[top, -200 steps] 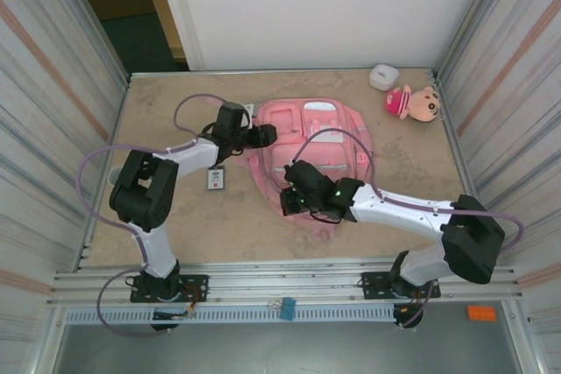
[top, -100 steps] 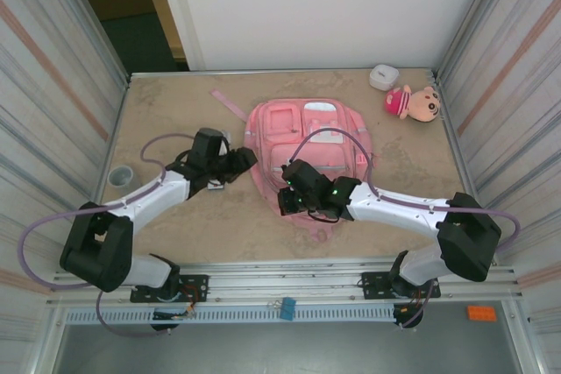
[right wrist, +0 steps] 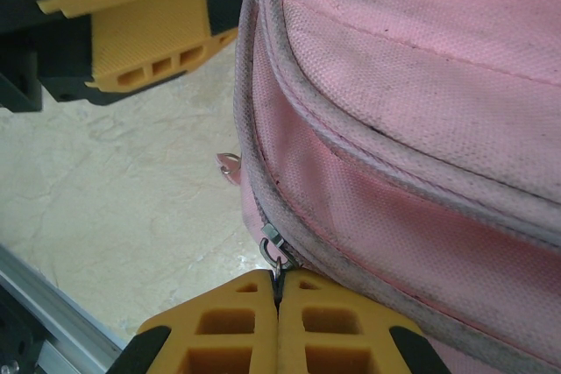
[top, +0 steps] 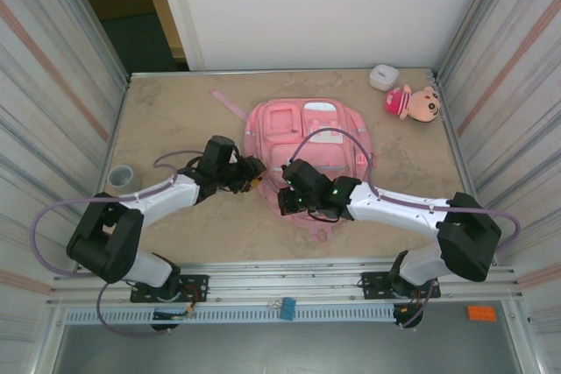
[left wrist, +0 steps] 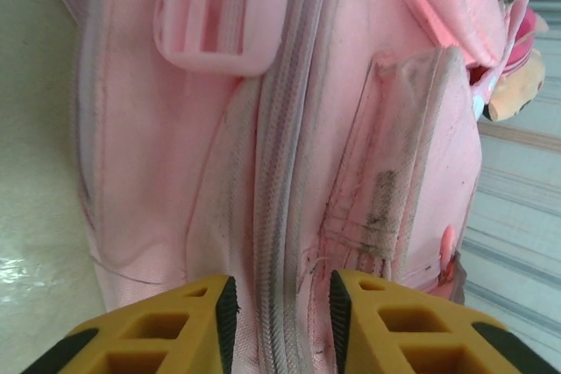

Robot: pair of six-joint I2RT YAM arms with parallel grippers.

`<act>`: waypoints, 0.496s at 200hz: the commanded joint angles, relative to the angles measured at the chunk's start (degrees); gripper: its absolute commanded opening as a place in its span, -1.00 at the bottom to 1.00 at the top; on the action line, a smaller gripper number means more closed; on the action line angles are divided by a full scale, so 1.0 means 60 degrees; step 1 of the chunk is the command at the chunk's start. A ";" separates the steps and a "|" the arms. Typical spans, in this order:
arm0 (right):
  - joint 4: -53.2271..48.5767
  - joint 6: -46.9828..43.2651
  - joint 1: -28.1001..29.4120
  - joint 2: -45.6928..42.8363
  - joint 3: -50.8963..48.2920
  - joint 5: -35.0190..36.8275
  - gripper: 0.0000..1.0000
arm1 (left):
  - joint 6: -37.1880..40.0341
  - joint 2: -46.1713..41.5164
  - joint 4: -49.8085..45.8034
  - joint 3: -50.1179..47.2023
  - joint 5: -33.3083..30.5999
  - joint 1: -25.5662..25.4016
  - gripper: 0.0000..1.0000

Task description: Pack books, pencil case, and school supplies into a backpack

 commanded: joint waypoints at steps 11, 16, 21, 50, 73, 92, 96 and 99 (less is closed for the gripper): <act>0.0425 -0.0268 0.0030 0.0007 0.0172 -0.0288 -1.00 | -0.0619 0.0318 0.0668 -0.0225 0.0216 -0.0095 -0.46; 0.0442 -0.0263 0.0034 0.0000 0.0141 -0.0289 -1.00 | -0.0660 0.0361 0.0729 -0.0243 0.0222 -0.0094 -0.49; 0.0446 -0.0267 0.0034 -0.0021 0.0121 -0.0289 -1.00 | -0.0686 0.0399 0.0754 -0.0230 0.0221 -0.0098 -0.52; 0.0175 -0.0270 0.0020 -0.0184 0.0058 -0.0142 -1.00 | -0.0543 0.0506 0.0550 -0.0119 0.0189 0.0043 -0.79; -0.0931 -0.0341 -0.0157 -0.0566 0.0080 0.0280 -1.00 | 0.0059 0.0300 -0.0340 0.0034 0.0038 0.0489 -1.00; -0.1840 -0.0335 -0.0568 -0.1067 -0.0147 0.0446 -1.00 | 0.0778 -0.0036 -0.1194 0.0170 -0.0235 0.0936 -1.00; -0.1993 -0.0328 -0.0707 -0.1209 -0.0211 0.0410 -1.00 | 0.0934 -0.0109 -0.1351 0.0179 -0.0287 0.1037 -1.00; -0.2088 -0.0328 -0.0813 -0.1296 -0.0276 0.0369 -1.00 | 0.1056 -0.0143 -0.1465 0.0219 -0.0313 0.1109 -1.00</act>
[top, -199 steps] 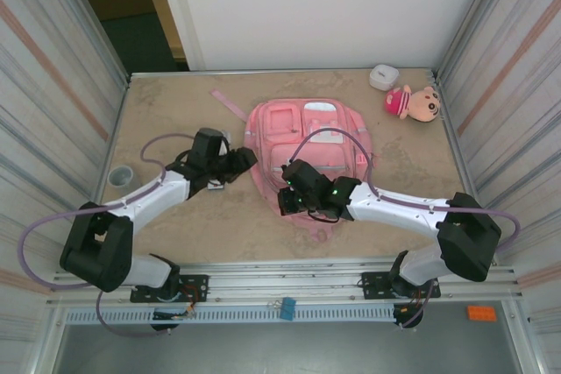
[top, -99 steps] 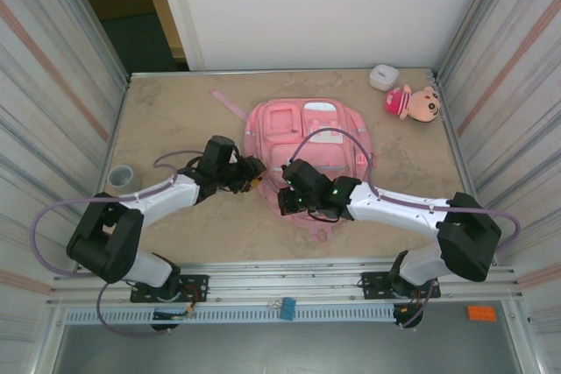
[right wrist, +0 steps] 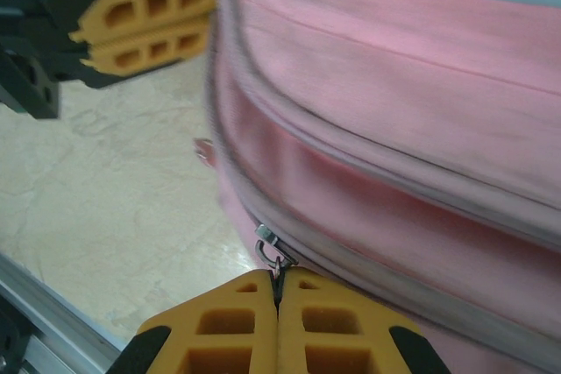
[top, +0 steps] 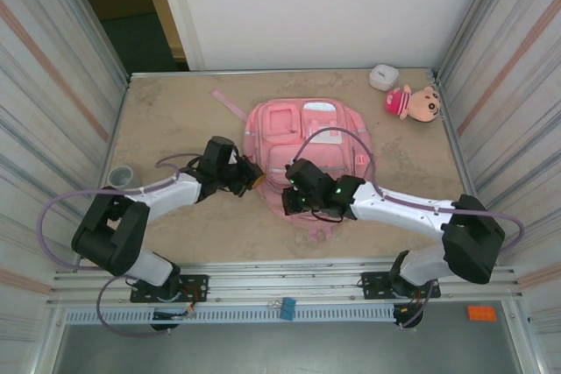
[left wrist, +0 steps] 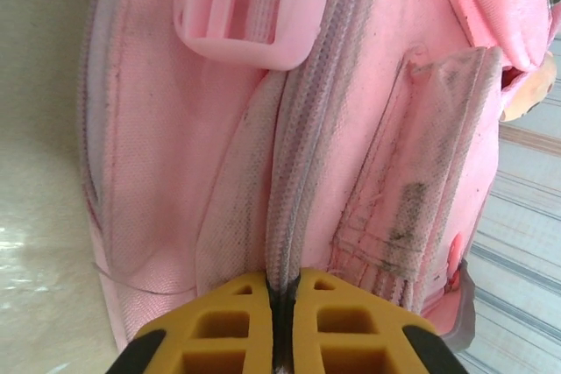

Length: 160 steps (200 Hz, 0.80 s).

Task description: Pack books, pencil case, and school supplies into a backpack

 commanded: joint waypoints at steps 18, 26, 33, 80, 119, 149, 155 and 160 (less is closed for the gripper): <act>-0.1892 -0.0226 -0.1224 -0.1445 -0.0627 0.0019 -1.00 | 0.1682 -0.0744 -0.2001 0.0369 -0.0764 0.1106 -1.00; -0.2059 -0.0242 -0.1479 -0.1642 -0.0739 -0.0028 -1.00 | 0.1868 -0.0803 -0.2134 0.0407 -0.0754 0.1276 -1.00; -0.2162 -0.0270 -0.1678 -0.1784 -0.0808 -0.0058 -1.00 | 0.2025 -0.0834 -0.2248 0.0429 -0.0722 0.1426 -1.00; -0.1592 -0.0410 -0.1920 -0.2276 -0.1113 -0.0592 -1.00 | 0.2224 -0.1081 -0.2499 0.0551 -0.0519 0.1831 -0.76; -0.1051 -0.0573 -0.1522 -0.2020 -0.1049 -0.0700 -1.00 | 0.3167 -0.2080 -0.3118 0.0988 -0.1054 0.1105 -0.17; -0.0890 -0.0767 -0.1526 -0.1937 -0.1026 -0.0821 -1.00 | 0.6108 -0.3004 -0.2872 0.1141 -0.1611 0.0530 0.11; -0.0835 -0.0775 -0.1559 -0.1960 -0.1033 -0.0888 -1.00 | 0.6664 -0.3100 -0.2735 0.1155 -0.1482 0.0500 0.11; -0.0804 -0.0775 -0.1592 -0.1972 -0.1060 -0.0953 -1.00 | 0.7164 -0.3180 -0.2606 0.1135 -0.1283 0.0497 0.11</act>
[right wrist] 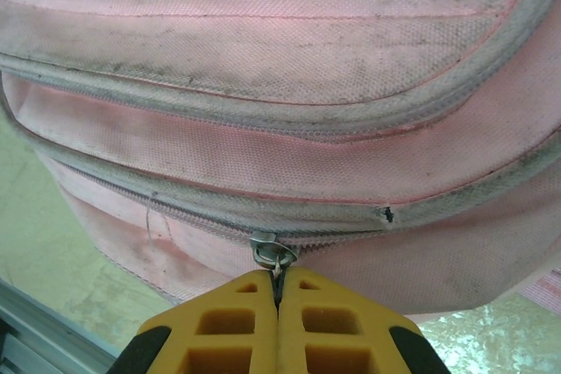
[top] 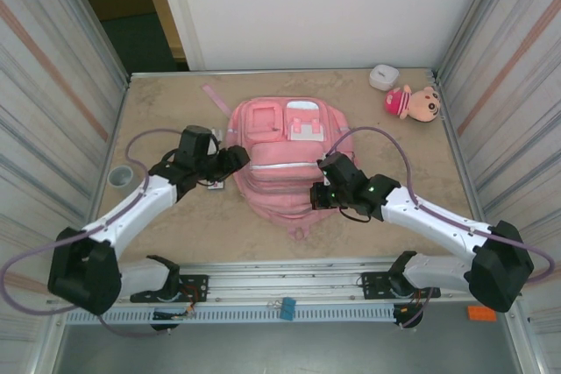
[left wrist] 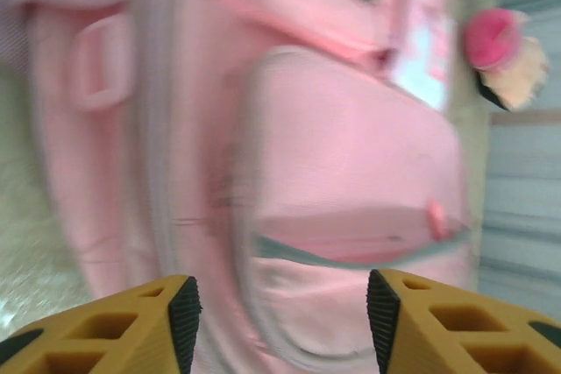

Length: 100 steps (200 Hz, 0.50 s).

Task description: Pack books, pencil case, and school supplies into a backpack

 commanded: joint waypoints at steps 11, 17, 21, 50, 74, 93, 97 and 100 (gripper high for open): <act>0.0262 -0.0340 -0.0030 -0.0069 -0.0057 -0.0426 -1.00 | 0.4072 -0.0676 0.0602 0.0189 0.0197 -0.0122 0.15; 0.0333 -0.0338 -0.0070 -0.0102 -0.0101 -0.0484 -1.00 | 0.4689 -0.0691 0.0800 0.0173 0.0310 -0.0122 0.16; 0.0382 -0.0324 -0.0083 -0.0114 -0.0140 -0.0515 -1.00 | 0.5071 -0.0691 0.0969 0.0146 0.0393 -0.0132 0.16; 0.0637 -0.0237 -0.0292 -0.0249 -0.0324 -0.0770 -1.00 | 0.8758 -0.0364 0.1666 0.0210 0.1999 -0.0399 0.20; 0.0732 -0.0193 -0.0390 -0.0368 -0.0441 -0.0867 -1.00 | 1.2300 0.0129 0.0707 0.0620 0.2918 -0.1253 0.38; 0.0815 -0.0177 -0.0499 -0.0427 -0.0500 -0.0990 -1.00 | 1.3809 0.0744 -0.0089 0.1056 0.3192 -0.1766 0.42; 0.0810 -0.0184 -0.0510 -0.0440 -0.0508 -0.1005 -1.00 | 1.3976 0.0896 -0.0157 0.1152 0.3213 -0.1820 0.42; 0.0817 -0.0181 -0.0534 -0.0434 -0.0512 -0.1016 -1.00 | 1.4083 0.1016 -0.0198 0.1211 0.3215 -0.1863 0.42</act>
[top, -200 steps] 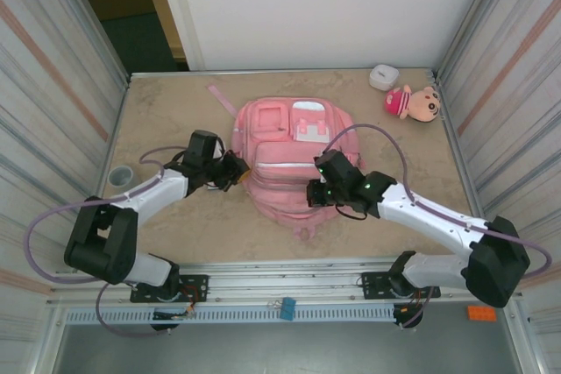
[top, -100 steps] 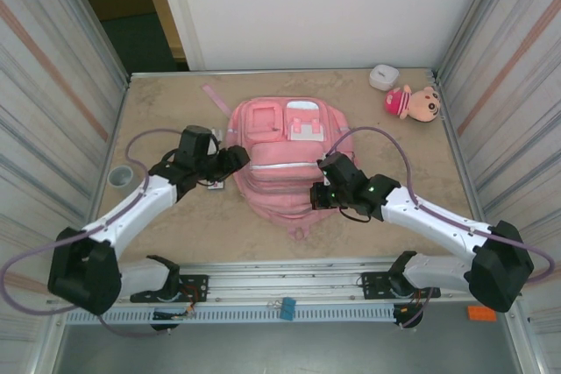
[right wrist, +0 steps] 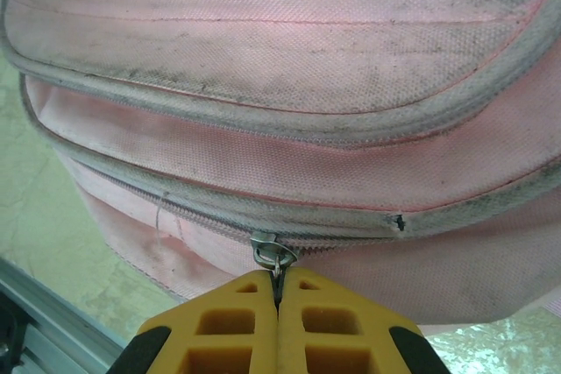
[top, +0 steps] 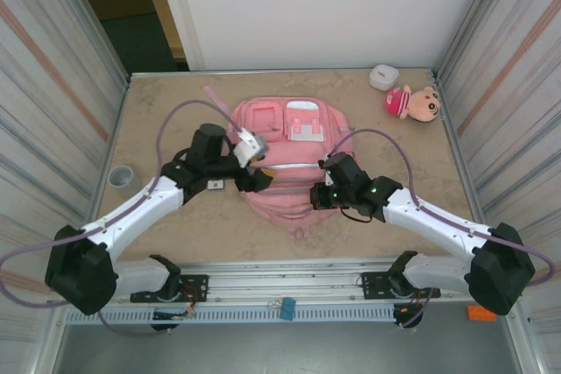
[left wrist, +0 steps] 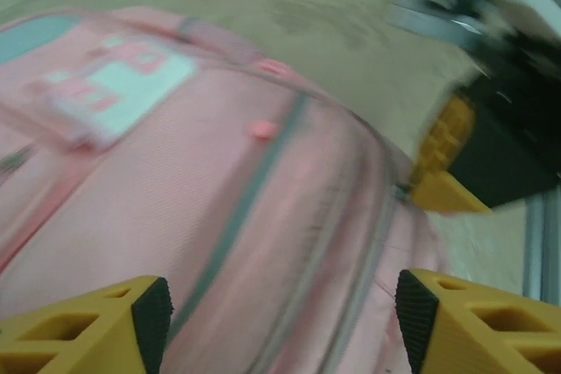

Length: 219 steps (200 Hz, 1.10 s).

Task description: Pack books, pencil case, and school supplies into a backpack

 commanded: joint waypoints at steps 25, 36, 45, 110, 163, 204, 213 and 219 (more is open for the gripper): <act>0.0182 -0.0079 -0.0195 -0.0296 -0.0125 -0.0384 -1.00 | 0.3909 0.1542 -0.0791 0.0991 0.0566 -0.0642 0.33; 0.0196 -0.0077 -0.0197 -0.0330 -0.0129 -0.0391 -1.00 | 0.4139 0.1871 -0.0758 0.1128 0.0403 -0.0771 0.33; 0.0190 -0.0071 -0.0199 -0.0340 -0.0141 -0.0391 -1.00 | 0.4305 0.2120 -0.0803 0.1271 0.0391 -0.0875 0.33; 0.0474 -0.0021 -0.0362 -0.0474 -0.0308 -0.0668 -1.00 | 0.4989 0.3356 -0.0840 0.1774 -0.0470 -0.1649 0.18; 0.0654 0.0068 -0.0594 -0.0756 -0.0497 -0.0962 -1.00 | 0.5012 0.3575 -0.0557 0.1595 -0.1550 -0.1976 -0.48; 0.0433 0.0197 -0.1232 -0.1228 -0.0843 -0.0919 -1.00 | 0.5092 0.2969 -0.0366 0.1189 -0.1635 -0.1879 -1.00; 0.0297 0.0220 -0.1491 -0.1298 -0.0921 -0.0897 -1.00 | 0.5121 0.2812 -0.0367 0.1090 -0.1517 -0.1813 -1.00; 0.0193 0.0212 -0.1687 -0.1305 -0.0945 -0.0878 -1.00 | 0.5127 0.2699 -0.0376 0.1018 -0.1421 -0.1771 -1.00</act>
